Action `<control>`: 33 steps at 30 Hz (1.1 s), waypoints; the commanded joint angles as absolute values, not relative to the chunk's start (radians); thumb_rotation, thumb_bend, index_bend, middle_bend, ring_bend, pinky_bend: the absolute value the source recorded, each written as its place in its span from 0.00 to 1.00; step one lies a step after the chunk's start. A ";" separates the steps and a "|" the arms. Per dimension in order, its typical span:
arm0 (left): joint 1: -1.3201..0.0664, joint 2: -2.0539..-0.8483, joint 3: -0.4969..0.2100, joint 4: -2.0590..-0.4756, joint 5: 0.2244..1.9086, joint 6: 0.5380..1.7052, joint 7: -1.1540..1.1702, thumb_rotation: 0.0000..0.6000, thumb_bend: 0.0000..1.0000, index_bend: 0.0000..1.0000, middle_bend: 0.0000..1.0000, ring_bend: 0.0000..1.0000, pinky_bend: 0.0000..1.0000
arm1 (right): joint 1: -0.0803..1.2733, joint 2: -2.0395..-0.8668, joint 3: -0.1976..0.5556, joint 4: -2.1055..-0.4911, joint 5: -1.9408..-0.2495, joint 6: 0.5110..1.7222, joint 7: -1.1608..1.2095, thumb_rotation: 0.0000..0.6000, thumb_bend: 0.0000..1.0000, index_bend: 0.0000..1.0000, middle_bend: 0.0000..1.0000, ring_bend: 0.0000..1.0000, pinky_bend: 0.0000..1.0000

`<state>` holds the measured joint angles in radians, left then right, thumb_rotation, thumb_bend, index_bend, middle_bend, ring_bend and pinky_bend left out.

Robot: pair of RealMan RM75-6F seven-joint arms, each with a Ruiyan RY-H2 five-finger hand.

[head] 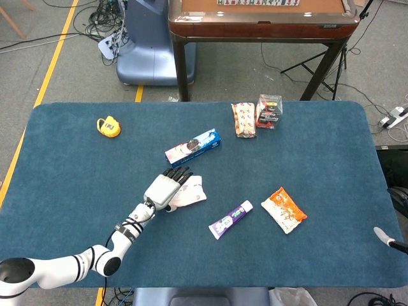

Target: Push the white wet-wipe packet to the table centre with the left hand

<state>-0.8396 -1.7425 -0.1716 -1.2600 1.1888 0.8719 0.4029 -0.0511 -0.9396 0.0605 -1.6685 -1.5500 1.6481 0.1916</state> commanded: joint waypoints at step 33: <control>-0.749 -1.584 -0.065 -1.199 1.329 0.953 0.292 1.00 0.07 0.00 0.00 0.00 0.08 | -0.044 -0.941 0.055 -1.674 -1.571 1.635 0.178 1.00 0.01 0.23 0.22 0.08 0.44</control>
